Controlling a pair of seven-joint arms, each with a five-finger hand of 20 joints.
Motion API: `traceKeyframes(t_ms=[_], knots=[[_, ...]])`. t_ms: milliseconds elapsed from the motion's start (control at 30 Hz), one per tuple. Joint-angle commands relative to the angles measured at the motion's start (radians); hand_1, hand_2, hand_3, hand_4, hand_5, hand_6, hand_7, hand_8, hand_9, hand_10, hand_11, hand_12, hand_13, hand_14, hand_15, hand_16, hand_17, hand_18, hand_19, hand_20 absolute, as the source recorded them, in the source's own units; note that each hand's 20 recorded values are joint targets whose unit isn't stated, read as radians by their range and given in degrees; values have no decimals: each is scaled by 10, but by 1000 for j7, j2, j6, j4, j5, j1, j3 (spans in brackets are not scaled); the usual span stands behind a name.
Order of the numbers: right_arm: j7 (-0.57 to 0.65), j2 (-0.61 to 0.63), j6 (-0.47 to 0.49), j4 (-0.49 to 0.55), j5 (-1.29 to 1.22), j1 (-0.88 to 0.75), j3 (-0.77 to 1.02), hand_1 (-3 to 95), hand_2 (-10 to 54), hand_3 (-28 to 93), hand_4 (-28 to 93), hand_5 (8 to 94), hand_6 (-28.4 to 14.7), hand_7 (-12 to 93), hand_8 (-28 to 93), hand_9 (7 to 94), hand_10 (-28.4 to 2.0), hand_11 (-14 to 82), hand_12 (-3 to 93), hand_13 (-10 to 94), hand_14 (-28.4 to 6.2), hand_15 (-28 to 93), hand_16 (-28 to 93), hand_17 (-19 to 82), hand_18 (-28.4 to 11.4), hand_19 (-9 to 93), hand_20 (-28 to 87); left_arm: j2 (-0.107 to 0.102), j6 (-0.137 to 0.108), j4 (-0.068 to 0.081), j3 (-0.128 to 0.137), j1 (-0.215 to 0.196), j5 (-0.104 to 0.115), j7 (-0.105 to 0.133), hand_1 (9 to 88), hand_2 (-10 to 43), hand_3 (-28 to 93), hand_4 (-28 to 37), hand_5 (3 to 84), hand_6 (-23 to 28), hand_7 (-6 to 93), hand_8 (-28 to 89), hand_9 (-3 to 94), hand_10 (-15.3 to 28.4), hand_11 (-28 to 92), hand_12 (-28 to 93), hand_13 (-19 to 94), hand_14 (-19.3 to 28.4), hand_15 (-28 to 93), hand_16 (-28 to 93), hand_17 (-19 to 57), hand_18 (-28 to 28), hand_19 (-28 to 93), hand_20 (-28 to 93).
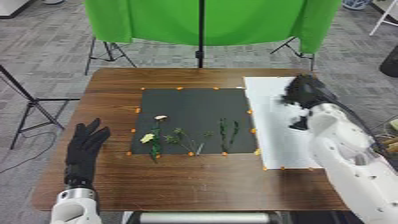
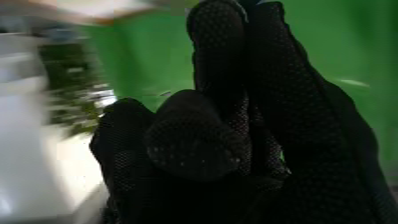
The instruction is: Arrange flowers
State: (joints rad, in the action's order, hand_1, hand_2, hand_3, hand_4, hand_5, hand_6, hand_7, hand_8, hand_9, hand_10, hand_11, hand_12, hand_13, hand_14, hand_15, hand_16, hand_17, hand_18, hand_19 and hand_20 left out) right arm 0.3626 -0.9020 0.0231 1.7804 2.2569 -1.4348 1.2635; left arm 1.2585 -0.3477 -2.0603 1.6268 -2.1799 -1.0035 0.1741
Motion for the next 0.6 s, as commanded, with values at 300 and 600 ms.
traceKeyframes(t_ms=[300, 600], knots=[[-223, -262, 199, 4, 8, 301, -462, 668, -95, 510, -133, 770, -7, 253, 156, 937, -77, 123, 454, 927, -2, 607, 355, 684, -99, 932, 592, 7, 18, 14, -18, 17, -8, -18, 170, 104, 569, -283, 408, 40, 66, -60, 466, 128, 139, 109, 356, 148, 104, 39, 38, 123, 44, 192], [-232, -306, 264, -39, 64, 305, -506, 644, -95, 527, -137, 760, 2, 264, 144, 934, -76, 125, 467, 922, -3, 610, 358, 677, -100, 932, 599, 9, 21, 12, -18, 9, -7, -12, 168, 103, 569, -283, 408, 41, 66, -60, 465, 127, 140, 109, 356, 148, 104, 40, 38, 123, 44, 192]])
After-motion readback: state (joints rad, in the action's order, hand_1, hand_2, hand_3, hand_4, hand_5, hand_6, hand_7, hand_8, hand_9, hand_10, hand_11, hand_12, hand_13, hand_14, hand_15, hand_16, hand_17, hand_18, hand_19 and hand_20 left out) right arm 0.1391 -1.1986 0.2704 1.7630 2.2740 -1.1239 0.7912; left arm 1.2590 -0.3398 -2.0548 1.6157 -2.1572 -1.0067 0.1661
